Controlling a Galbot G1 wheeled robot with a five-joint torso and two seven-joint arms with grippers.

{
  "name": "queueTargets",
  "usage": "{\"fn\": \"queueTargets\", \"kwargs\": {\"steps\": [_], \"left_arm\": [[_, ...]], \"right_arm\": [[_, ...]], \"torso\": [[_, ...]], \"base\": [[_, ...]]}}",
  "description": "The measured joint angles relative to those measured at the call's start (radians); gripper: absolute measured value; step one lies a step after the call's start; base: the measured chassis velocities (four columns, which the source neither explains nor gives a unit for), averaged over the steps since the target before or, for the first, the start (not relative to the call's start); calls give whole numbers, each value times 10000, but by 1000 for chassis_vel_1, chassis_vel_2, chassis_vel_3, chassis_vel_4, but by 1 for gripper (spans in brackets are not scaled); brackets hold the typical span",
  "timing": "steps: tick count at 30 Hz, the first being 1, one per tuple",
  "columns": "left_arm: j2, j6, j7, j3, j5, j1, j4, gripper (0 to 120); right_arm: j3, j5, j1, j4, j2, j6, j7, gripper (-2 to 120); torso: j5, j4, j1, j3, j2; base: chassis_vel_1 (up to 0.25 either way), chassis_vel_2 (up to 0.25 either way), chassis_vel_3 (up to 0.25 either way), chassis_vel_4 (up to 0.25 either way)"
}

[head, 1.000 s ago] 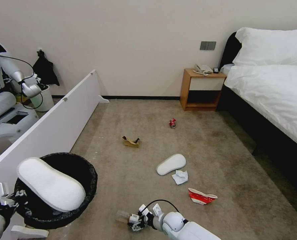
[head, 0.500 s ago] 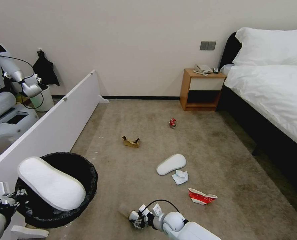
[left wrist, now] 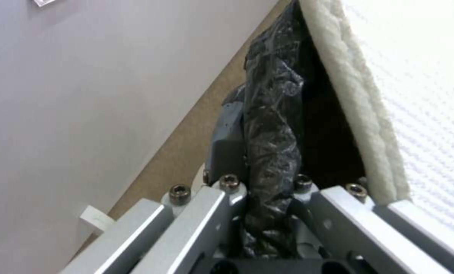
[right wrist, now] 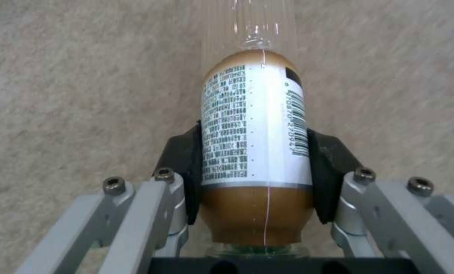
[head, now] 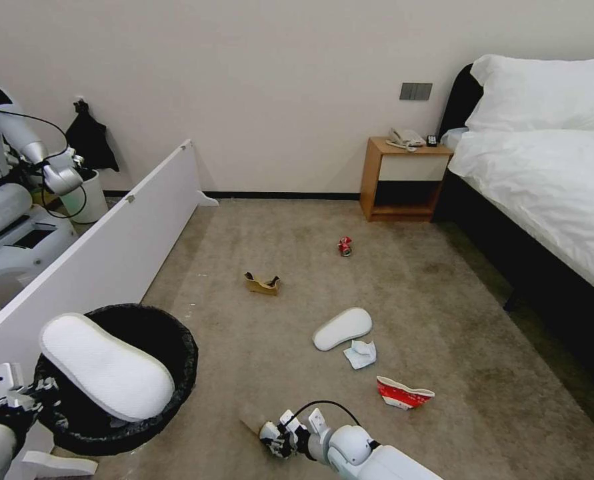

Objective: Pick up the trash bin, then pick up the garbage from the floor and place it into the trash bin.

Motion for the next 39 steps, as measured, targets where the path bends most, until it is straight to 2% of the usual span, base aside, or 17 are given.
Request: {"fn": "queueTargets", "kwargs": {"steps": [5,7,8,10,11,12,14,17,19,20,22,29,32,35,38,39], "left_arm": [[73,-1,26,255,8,-20,31,2],[164,-1,44,492,21,-70,137,2],[164,-1,44,492,21,-70,137,2],[250,0,50,839,88,-130,230,2],[287,0,63,1003,120,-163,251,2],[287,0,63,1003,120,-163,251,2],[405,0,48,1452,230,-355,312,2],[464,0,43,1607,237,-482,344,2],[652,0,-41,1885,180,-735,402,2],[652,0,-41,1885,180,-735,402,2],[783,0,-68,2000,77,-779,428,2],[845,0,-77,2103,74,-751,568,2],[673,0,-69,2128,155,-712,556,2],[629,0,-70,2140,189,-705,538,2],[572,0,-68,2138,230,-669,457,2],[572,0,-68,2138,230,-669,457,2]], "right_arm": [[701,-317,-255,827,-300,566,162,39],[1427,-459,-511,1583,-567,1195,316,39],[1427,-459,-511,1583,-567,1195,316,39],[2194,-174,-812,2702,-877,1465,446,39],[2615,101,-987,3381,-1079,1500,524,39],[2615,101,-987,3381,-1079,1500,524,39],[3840,563,-1589,5185,-1857,1509,770,39],[4258,682,-1801,5779,-2211,1508,846,39],[5296,1306,-2333,7419,-3071,1577,993,39],[5296,1306,-2333,7419,-3071,1577,993,39],[5953,1917,-2538,8394,-3447,1990,901,39],[6193,3523,-2153,9463,-3397,3031,532,39],[5353,4052,-1457,9710,-3053,3472,273,39],[4929,4083,-1152,9730,-2897,3554,226,39],[3539,4085,-231,9590,-2341,3825,132,39],[3539,4085,-231,9590,-2341,3825,132,39]], "torso": [[1,-1,0,0,0],[1,-3,0,0,-1],[1,-3,0,0,-1],[0,-4,0,0,0],[3,3,0,-1,0],[3,3,0,-1,0],[0,-1,0,-2,0],[2,-4,0,-2,0],[2,-9,0,-1,0],[2,-9,0,-1,0],[1,0,0,-1,0],[-1,0,0,-2,0],[-2,3,0,-1,0],[-3,2,0,-1,0],[-4,1,0,-1,0],[-4,1,0,-1,0]], "base": [[0,0,0,0],[0,0,0,0],[0,0,0,0],[0,0,0,0],[0,0,0,0],[0,0,0,0],[0,0,0,0],[0,0,0,0],[0,0,0,0],[0,0,0,0],[0,0,0,0],[0,0,0,0],[0,0,0,0],[0,0,0,0],[0,0,0,0],[0,0,0,0]]}}
